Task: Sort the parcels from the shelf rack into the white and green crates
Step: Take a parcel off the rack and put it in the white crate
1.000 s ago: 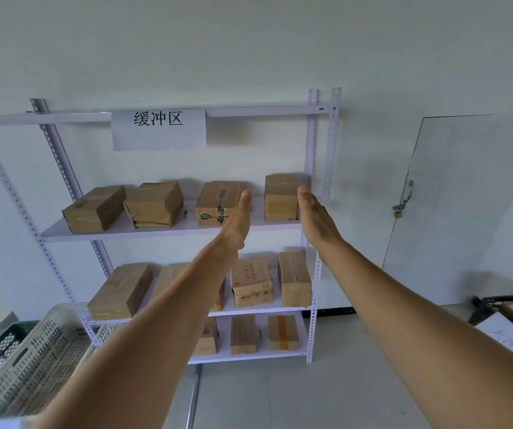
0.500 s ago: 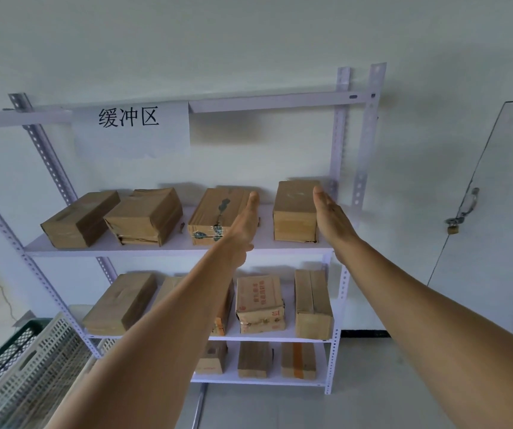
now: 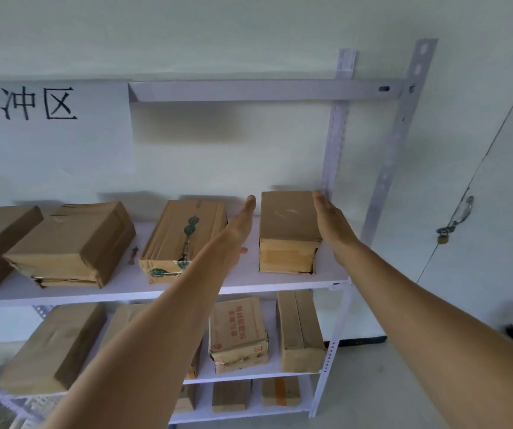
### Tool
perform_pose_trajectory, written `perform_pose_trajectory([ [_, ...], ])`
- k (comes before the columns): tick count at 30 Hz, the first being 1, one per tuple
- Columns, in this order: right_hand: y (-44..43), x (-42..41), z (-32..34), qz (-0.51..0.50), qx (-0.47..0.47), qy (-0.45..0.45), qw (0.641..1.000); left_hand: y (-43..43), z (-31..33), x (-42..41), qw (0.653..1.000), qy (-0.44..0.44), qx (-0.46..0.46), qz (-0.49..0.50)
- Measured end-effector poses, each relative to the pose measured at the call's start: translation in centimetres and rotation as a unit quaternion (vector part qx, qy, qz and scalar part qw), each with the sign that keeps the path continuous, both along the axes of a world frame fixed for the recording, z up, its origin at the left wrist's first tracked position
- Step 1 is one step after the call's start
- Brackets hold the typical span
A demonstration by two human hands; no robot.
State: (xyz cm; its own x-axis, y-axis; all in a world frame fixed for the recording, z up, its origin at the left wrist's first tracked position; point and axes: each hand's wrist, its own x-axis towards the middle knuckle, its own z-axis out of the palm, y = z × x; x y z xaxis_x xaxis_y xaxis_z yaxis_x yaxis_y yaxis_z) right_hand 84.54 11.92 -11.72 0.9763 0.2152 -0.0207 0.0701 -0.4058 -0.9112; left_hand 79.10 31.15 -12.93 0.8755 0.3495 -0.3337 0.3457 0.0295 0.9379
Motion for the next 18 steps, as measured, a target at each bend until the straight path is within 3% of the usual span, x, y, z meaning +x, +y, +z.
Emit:
perform_pose_trajectory([
  [10,2.5,7.0,-2.2,-0.037,-0.037,0.031,0.998,3.7,-2.8,6.9,0.998,0.034,-0.033,-0.041],
  [18,3.2,9.7,-3.4,-0.038,0.024,0.095,0.994,3.5,-3.2,8.2,0.997,0.034,-0.028,-0.06],
])
